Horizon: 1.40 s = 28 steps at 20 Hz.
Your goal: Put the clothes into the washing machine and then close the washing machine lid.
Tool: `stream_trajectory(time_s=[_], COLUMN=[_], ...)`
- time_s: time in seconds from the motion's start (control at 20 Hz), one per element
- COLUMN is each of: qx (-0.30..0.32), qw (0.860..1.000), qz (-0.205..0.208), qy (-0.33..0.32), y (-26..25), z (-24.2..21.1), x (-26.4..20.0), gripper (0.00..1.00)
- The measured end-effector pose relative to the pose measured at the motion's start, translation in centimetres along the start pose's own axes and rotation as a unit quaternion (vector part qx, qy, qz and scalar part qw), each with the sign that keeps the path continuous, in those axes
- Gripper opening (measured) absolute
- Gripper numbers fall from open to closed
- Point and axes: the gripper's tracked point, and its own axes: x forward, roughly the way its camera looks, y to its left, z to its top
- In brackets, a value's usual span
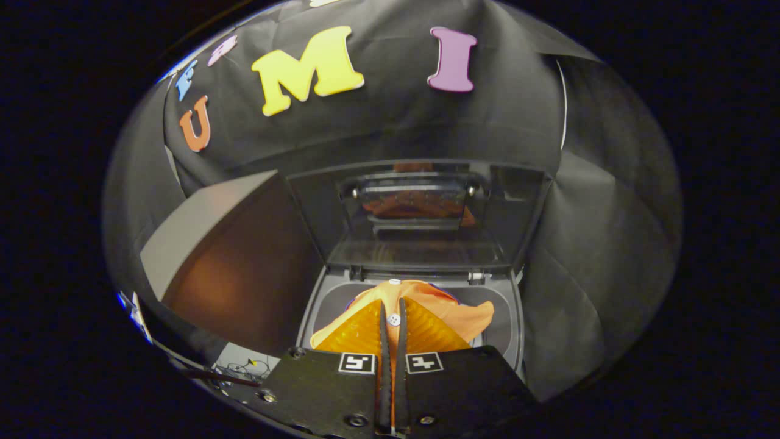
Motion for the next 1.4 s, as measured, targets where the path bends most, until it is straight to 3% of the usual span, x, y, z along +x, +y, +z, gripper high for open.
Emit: stream_trajectory(time_s=[0.45,0.75,1.15,1.4], qx=[-0.018,-0.019,-0.006,0.006], qw=[0.994,0.981,0.978,0.978], qz=[-0.027,-0.053,-0.062,-0.049], qy=[0.100,0.185,0.197,0.204], y=[-0.9,-1.4,-2.2,-1.7], z=[-5.2,-10.2,-11.0,-11.1], x=[5.9,7.8,7.6,7.5], gripper=[0.06,0.06,0.07,0.13])
